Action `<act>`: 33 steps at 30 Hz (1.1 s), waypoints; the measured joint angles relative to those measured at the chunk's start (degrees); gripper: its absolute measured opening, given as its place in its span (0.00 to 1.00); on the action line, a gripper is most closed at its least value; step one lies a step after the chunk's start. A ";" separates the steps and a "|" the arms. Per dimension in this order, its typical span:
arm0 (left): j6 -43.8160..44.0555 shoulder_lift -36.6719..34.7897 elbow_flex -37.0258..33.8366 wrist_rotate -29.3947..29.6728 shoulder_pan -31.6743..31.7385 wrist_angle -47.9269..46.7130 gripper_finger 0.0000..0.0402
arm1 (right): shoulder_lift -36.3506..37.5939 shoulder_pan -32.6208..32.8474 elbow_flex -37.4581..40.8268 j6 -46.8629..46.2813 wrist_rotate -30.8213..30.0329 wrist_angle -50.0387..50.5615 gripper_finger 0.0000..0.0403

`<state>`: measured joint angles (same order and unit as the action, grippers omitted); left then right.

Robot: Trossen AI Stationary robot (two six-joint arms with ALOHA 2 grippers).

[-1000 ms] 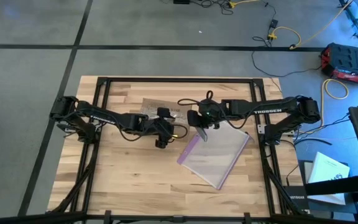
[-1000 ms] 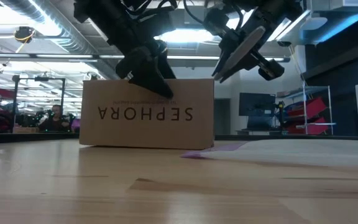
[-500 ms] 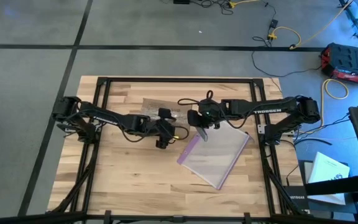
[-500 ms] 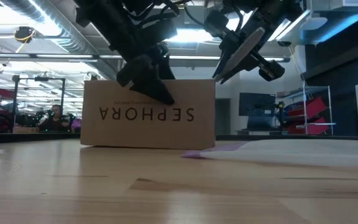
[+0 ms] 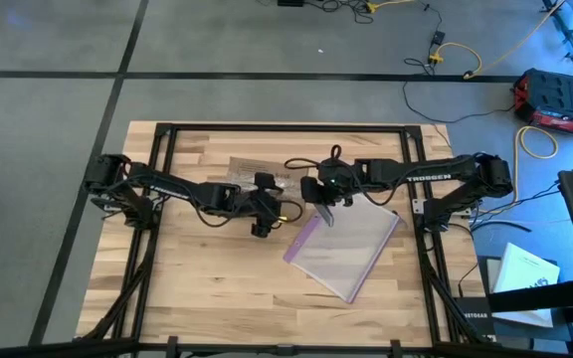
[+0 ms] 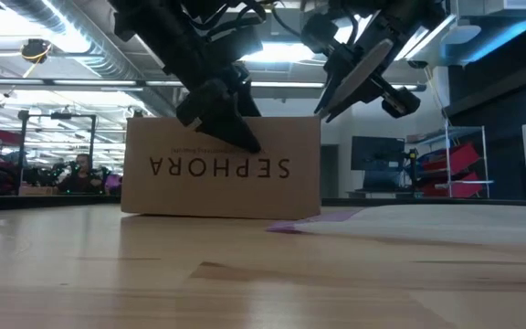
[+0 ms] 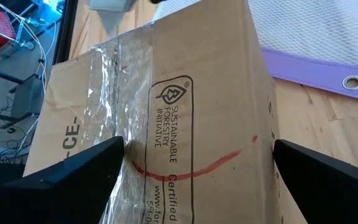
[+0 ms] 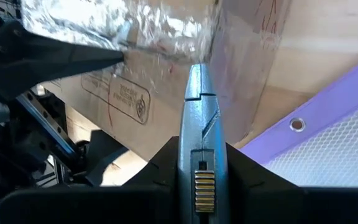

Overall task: Unpack boxes
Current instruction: Open the cardboard box using the cutter

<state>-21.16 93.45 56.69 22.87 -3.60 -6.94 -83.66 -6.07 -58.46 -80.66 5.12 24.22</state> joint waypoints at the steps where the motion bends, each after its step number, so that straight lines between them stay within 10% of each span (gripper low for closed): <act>1: 0.02 0.00 0.00 -0.02 -0.02 0.00 1.00 | 0.10 0.00 0.00 0.07 -0.04 0.06 0.13; 33: -0.01 0.04 -0.02 0.14 -0.02 0.09 1.00 | 0.13 -1.86 -0.04 0.37 0.51 1.02 0.13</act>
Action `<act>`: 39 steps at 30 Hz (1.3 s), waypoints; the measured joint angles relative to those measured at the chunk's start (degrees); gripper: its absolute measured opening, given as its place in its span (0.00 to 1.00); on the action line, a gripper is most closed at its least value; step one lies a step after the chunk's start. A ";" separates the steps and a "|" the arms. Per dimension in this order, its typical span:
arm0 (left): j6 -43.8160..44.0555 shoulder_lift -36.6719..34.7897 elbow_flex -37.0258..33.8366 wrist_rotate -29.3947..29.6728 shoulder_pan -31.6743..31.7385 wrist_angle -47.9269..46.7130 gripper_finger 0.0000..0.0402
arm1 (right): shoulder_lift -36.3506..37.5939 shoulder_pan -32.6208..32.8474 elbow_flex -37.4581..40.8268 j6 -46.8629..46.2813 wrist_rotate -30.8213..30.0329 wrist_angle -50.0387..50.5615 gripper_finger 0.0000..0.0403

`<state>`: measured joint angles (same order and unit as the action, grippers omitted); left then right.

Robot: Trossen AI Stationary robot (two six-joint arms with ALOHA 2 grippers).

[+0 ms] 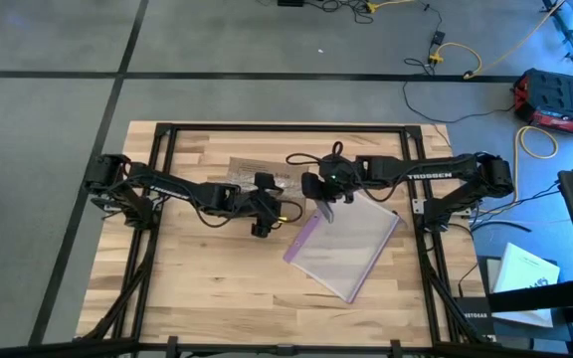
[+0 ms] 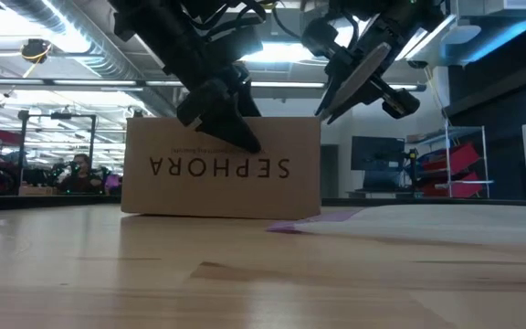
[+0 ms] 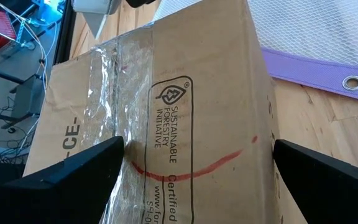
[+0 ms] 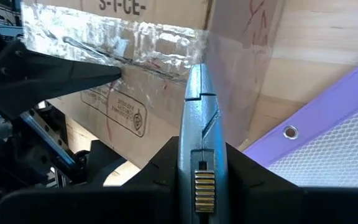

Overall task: Unpack boxes
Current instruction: Open the cardboard box using the cutter

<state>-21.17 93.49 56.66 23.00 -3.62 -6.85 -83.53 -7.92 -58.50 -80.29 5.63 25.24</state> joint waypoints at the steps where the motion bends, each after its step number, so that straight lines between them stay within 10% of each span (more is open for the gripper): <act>1: 0.00 0.00 0.00 -0.04 0.00 0.00 1.00 | -0.02 0.00 0.00 0.00 0.00 0.21 0.13; 39: -0.33 0.00 -0.02 -0.04 0.02 0.04 1.00 | -0.02 -1.25 0.02 1.53 2.95 -0.43 0.13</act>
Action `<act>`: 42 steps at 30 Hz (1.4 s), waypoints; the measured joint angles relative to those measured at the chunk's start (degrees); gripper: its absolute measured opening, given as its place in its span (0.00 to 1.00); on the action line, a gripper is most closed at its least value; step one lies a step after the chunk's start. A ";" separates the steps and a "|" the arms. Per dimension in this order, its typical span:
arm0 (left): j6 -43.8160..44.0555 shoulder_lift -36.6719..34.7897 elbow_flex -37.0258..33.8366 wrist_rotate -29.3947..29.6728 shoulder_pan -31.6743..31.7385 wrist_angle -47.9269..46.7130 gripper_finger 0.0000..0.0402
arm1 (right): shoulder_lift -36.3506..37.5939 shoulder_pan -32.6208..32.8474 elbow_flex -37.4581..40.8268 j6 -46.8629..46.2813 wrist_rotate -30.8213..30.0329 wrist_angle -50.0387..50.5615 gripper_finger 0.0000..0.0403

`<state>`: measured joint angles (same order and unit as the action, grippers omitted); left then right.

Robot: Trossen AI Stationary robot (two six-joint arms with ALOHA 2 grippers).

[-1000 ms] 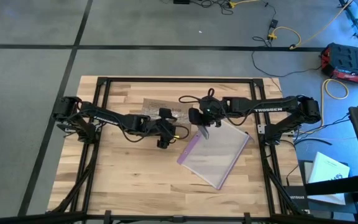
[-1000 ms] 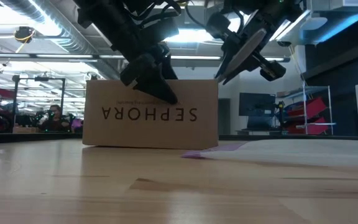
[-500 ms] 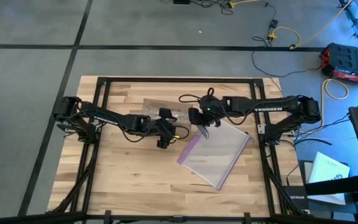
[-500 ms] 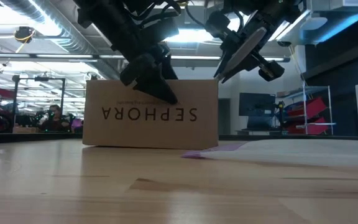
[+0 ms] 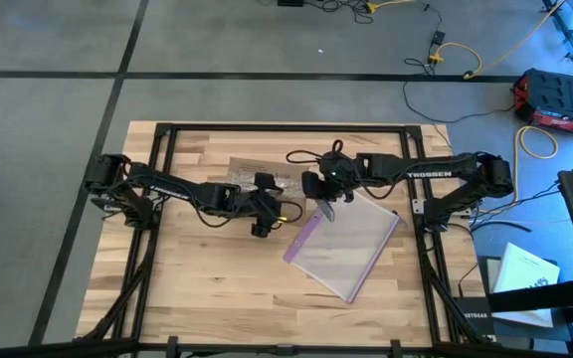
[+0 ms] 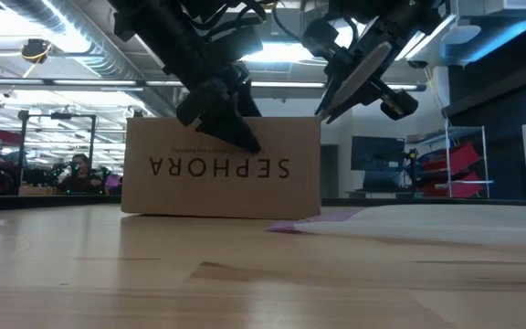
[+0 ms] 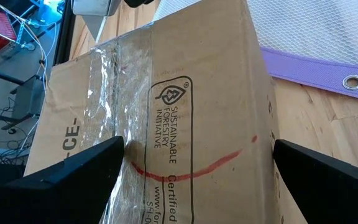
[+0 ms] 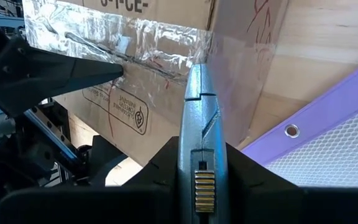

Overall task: Unpack boxes
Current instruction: Open the cardboard box using the cutter

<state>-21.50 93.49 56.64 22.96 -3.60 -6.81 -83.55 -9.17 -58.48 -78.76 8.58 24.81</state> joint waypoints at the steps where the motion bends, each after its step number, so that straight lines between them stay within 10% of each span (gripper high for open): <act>1: 0.01 0.00 0.00 0.00 0.00 0.00 1.00 | 0.00 0.00 0.00 0.00 0.00 0.19 0.13; 42: -0.69 -0.02 -0.04 -0.03 -0.02 0.17 1.00 | -3.32 0.07 -0.11 1.38 4.29 -2.50 0.13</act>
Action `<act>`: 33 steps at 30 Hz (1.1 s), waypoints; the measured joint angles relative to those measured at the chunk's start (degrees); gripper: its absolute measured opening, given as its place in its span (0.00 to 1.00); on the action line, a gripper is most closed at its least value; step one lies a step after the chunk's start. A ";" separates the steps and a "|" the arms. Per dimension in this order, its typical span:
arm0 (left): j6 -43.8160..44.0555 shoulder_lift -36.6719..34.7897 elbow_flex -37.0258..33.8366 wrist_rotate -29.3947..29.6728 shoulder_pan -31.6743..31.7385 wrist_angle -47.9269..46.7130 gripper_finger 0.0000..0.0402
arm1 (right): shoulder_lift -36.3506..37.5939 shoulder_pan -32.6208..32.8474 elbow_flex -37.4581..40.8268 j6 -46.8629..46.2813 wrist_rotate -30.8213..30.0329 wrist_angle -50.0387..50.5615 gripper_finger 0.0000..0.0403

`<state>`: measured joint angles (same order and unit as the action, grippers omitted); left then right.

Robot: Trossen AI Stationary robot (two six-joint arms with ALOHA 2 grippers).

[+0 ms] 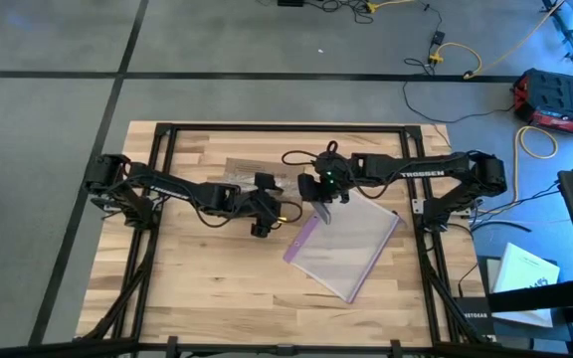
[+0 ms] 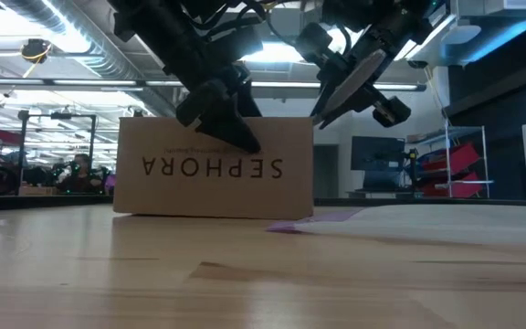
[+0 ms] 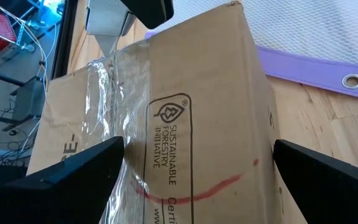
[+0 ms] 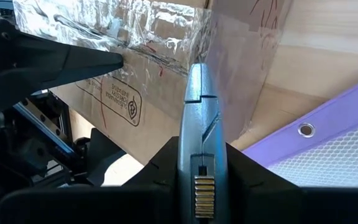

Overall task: Unpack boxes
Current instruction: Open the cardboard box using the cutter

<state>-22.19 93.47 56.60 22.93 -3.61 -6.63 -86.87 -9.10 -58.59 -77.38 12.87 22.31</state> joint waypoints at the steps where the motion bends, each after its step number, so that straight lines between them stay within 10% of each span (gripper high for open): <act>1: -0.09 0.00 0.00 -0.03 0.00 0.00 1.00 | 0.00 0.00 0.00 -0.04 0.31 -0.05 0.13; 33: -4.97 0.04 0.00 -0.37 -0.03 7.60 1.00 | -0.13 0.09 0.09 -2.98 4.28 0.17 0.13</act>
<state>-27.16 93.51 56.60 22.57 -3.64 0.96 -87.00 -9.02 -58.50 -80.36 17.15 22.48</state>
